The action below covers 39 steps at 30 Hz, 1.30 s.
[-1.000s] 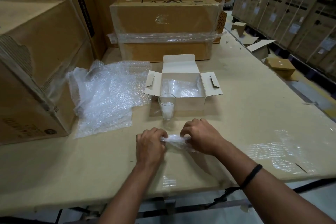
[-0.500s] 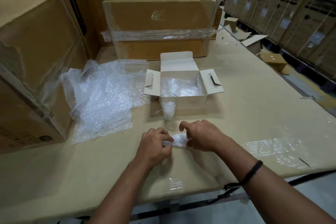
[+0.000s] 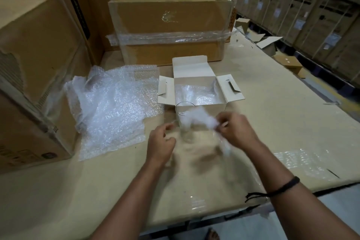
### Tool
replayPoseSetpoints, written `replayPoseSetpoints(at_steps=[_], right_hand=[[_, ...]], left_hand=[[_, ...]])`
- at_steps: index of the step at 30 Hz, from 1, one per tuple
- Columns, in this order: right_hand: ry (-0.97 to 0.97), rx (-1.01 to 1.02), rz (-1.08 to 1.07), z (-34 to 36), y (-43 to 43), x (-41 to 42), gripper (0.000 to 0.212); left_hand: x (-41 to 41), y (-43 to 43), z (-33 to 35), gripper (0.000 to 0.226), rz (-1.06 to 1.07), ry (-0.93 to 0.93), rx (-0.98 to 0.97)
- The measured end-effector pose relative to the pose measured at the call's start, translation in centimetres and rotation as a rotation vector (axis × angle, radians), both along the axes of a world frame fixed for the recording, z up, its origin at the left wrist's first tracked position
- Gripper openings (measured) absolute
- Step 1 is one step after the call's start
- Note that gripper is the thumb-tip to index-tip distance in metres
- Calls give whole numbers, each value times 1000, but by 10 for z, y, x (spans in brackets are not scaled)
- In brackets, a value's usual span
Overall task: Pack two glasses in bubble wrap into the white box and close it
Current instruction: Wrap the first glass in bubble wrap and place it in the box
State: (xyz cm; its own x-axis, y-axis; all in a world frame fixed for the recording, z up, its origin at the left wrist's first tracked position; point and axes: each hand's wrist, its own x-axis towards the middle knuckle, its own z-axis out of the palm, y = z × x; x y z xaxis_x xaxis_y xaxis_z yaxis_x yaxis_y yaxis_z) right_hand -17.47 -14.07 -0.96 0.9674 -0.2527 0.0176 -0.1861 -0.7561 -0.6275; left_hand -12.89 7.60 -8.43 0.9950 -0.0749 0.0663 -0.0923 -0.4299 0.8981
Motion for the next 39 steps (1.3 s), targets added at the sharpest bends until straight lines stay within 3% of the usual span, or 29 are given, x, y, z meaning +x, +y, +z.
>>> replayPoseSetpoints(at_steps=[3, 6, 8, 11, 15, 19, 21, 24, 26, 30, 36, 39], right_hand=[[-192, 812, -136, 26, -11, 12, 11], [-224, 1107, -111, 38, -7, 32, 11], [-236, 1161, -104, 38, 0, 45, 12], [-274, 1024, -97, 28, 10, 58, 8], [-299, 454, -76, 16, 16, 68, 8], [-411, -190, 191, 8, 25, 68, 4], [-362, -368, 385, 11, 22, 70, 16], [-180, -393, 679, 27, 11, 69, 43], [-90, -456, 768, 33, 7, 66, 48], [71, -446, 757, 33, 16, 70, 14], [277, -357, 659, 44, 30, 86, 24], [250, -439, 580, 45, 39, 88, 14]], left_hand=[[20, -12, -2, 69, 42, 51, 186], [33, -30, -7, 88, 14, 168, 325], [38, -39, -12, 83, 42, 183, 359], [36, -41, -10, 63, 82, 105, 291], [24, -35, -10, 57, 66, 50, 232], [23, -35, -10, 50, 85, 37, 207], [21, -37, -7, 47, 106, 28, 237], [14, -37, -6, 46, 104, 51, 25], [11, -36, -7, 50, 112, 18, -61], [16, -36, -4, 58, 111, 104, 130], [22, -34, -10, 57, 58, 53, 268], [22, -33, -13, 52, 51, 16, 297]])
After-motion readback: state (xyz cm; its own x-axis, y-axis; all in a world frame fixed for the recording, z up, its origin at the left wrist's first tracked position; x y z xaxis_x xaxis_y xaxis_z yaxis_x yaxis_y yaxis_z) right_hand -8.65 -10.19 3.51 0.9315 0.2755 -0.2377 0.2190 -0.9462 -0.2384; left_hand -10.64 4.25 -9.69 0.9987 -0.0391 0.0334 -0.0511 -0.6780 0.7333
